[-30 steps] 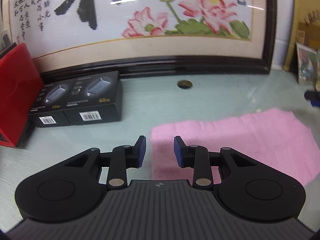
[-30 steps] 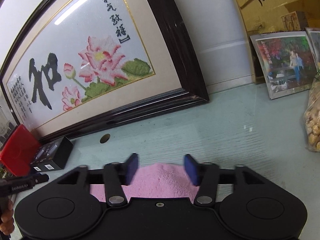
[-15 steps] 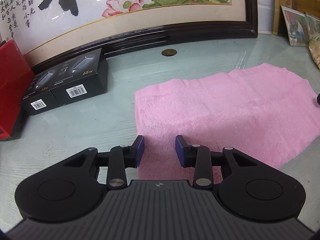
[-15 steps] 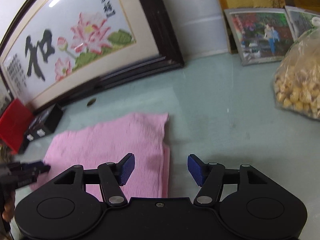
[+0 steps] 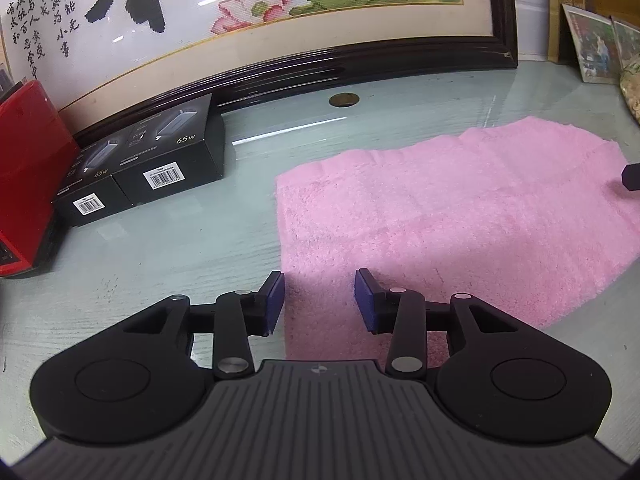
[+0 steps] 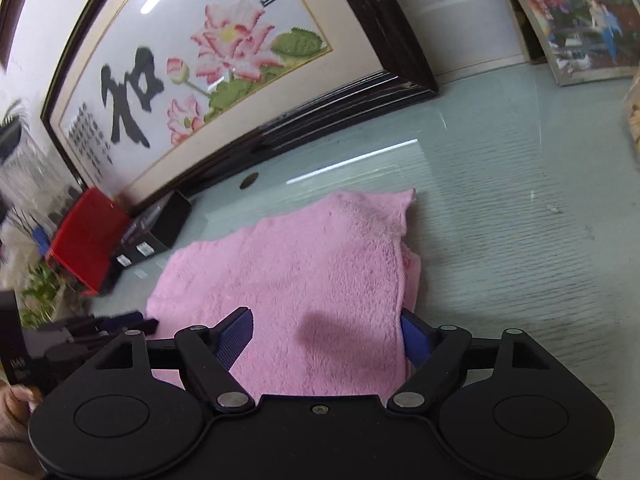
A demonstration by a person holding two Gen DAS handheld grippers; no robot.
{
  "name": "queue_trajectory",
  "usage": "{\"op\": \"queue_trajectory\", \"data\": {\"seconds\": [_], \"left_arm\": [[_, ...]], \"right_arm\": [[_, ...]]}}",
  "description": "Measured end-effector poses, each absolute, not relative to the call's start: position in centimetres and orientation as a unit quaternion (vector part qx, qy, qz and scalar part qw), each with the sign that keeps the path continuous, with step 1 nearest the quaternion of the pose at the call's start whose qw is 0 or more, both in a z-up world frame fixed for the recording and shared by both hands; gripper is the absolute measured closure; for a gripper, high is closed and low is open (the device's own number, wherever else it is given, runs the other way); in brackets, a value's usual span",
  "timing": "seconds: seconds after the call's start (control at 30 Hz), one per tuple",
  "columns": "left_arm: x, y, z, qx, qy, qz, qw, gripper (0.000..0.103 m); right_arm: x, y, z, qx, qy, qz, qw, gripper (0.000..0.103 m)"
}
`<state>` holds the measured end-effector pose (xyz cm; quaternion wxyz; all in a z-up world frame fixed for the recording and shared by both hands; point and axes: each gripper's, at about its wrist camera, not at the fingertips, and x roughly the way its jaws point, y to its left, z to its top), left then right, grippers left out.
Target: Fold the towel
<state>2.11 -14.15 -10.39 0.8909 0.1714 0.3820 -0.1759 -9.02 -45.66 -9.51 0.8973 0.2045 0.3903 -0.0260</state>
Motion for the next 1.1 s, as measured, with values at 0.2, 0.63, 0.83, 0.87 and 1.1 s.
{"op": "queue_trajectory", "data": {"seconds": [0.2, 0.63, 0.83, 0.87, 1.1], "left_arm": [[2.0, -14.4, -10.4, 0.174, 0.38, -0.17, 0.892, 0.064], [1.6, -13.9, -10.4, 0.177, 0.38, -0.175, 0.891, 0.061], [1.5, -13.7, -10.4, 0.177, 0.38, -0.172, 0.891, 0.057], [1.5, -13.7, -10.4, 0.179, 0.38, -0.171, 0.891, 0.057], [1.4, -14.0, -10.5, 0.185, 0.378, -0.168, 0.891, 0.057]], "right_arm": [[-9.6, -44.1, -9.1, 0.193, 0.397, -0.026, 0.897, 0.081], [-11.9, -44.4, -7.1, 0.224, 0.368, -0.01, 0.902, 0.075], [-11.2, -44.7, -7.9, 0.253, 0.366, 0.001, 0.896, 0.05], [-11.1, -44.8, -8.1, 0.257, 0.365, 0.003, 0.895, 0.049], [-10.4, -45.2, -9.0, 0.29, 0.362, 0.016, 0.886, 0.048]]}}
